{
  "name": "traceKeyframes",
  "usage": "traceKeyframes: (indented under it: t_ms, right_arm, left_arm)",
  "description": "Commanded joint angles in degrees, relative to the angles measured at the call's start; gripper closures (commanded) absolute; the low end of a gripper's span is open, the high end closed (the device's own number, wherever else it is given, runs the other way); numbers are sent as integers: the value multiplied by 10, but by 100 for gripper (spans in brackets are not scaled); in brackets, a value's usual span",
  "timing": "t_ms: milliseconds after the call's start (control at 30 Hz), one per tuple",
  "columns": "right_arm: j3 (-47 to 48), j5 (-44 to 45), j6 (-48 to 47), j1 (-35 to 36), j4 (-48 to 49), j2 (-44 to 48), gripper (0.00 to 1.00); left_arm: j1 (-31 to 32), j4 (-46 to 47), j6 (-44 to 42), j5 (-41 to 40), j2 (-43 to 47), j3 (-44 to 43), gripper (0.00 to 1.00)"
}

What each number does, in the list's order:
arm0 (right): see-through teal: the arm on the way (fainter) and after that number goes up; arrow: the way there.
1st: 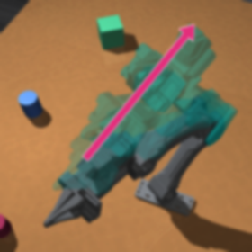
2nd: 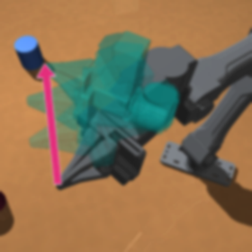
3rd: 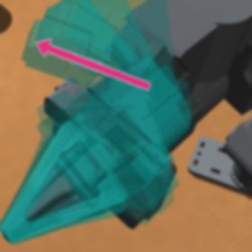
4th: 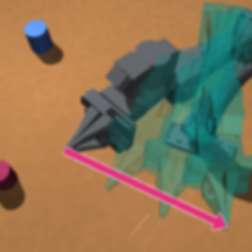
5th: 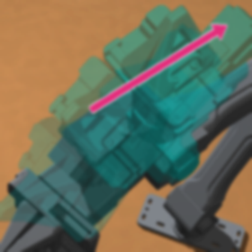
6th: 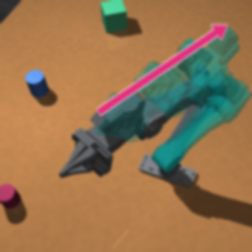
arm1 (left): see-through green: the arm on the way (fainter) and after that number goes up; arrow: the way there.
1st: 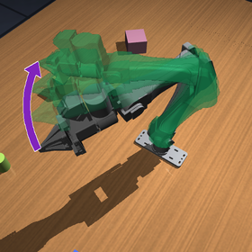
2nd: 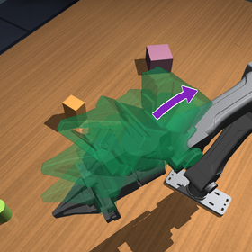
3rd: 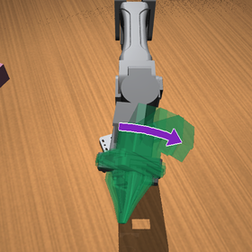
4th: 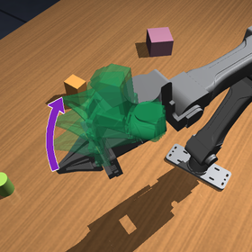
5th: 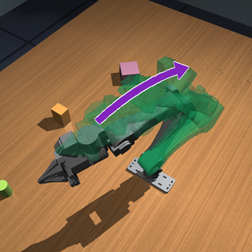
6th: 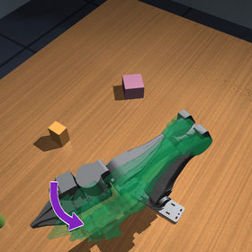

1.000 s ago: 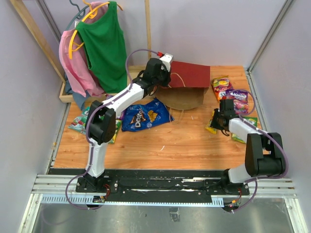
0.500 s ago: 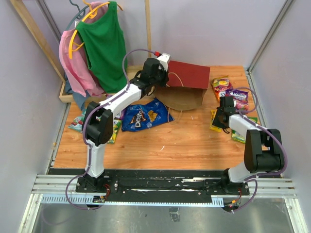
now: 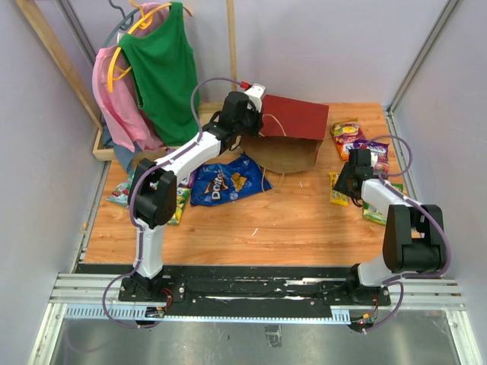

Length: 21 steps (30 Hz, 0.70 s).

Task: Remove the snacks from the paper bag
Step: Place the snack at the center of the board.

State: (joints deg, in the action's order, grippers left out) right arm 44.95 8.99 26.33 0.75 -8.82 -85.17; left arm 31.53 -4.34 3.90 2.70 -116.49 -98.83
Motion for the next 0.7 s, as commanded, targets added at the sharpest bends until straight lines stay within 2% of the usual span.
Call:
traceKeyframes:
  t_ms: [0, 433, 667]
  right_arm:
    - [19, -19, 28, -8, 32, -25, 55]
    - [94, -38, 57, -8, 58, -112, 53]
    - [144, -47, 67, 6, 56, -95, 53]
  left_arm:
    - [-8, 22, -1, 0, 30, 8, 99]
    - [-12, 18, 2, 2, 23, 1, 100]
    - [-12, 11, 9, 19, 17, -10, 100]
